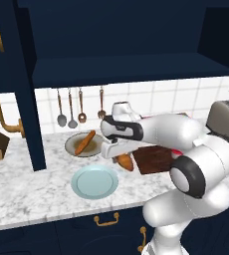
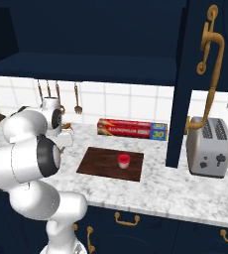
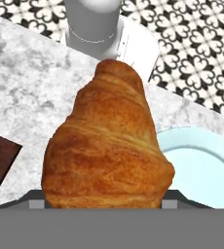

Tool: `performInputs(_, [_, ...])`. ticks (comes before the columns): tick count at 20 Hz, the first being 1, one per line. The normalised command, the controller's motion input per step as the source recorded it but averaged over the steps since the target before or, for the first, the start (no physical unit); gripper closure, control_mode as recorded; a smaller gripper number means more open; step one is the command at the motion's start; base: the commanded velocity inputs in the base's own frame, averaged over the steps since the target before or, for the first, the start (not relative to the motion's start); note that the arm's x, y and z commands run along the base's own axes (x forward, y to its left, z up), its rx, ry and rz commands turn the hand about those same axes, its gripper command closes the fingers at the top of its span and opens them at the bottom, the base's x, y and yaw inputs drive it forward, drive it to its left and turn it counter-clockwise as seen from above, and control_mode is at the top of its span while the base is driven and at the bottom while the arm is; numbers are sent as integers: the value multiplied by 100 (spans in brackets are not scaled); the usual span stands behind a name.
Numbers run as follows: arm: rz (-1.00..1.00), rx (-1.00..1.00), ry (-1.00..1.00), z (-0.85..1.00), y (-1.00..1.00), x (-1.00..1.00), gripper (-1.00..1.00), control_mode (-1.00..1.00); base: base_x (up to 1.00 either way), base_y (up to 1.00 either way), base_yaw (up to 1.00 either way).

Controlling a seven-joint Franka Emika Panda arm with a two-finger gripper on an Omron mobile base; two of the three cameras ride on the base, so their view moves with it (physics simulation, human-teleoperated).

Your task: From the different types of pastries on the counter, select a croissant and place it on the cutting board. Then retrieve a jar of jam from the cabinet and place it alongside the croissant on the cutting board.

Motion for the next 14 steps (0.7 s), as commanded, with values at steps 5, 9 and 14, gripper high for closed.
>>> performInputs(5, [-17, -10, 0, 0, -54, 15, 100, -100, 0, 0, 0])
performInputs(9, [-15, -10, 0, 0, -64, 24, 100, -100, 0, 0, 0])
performInputs(14, [-11, -8, 0, 0, -61, 32, 100, -100, 0, 0, 0])
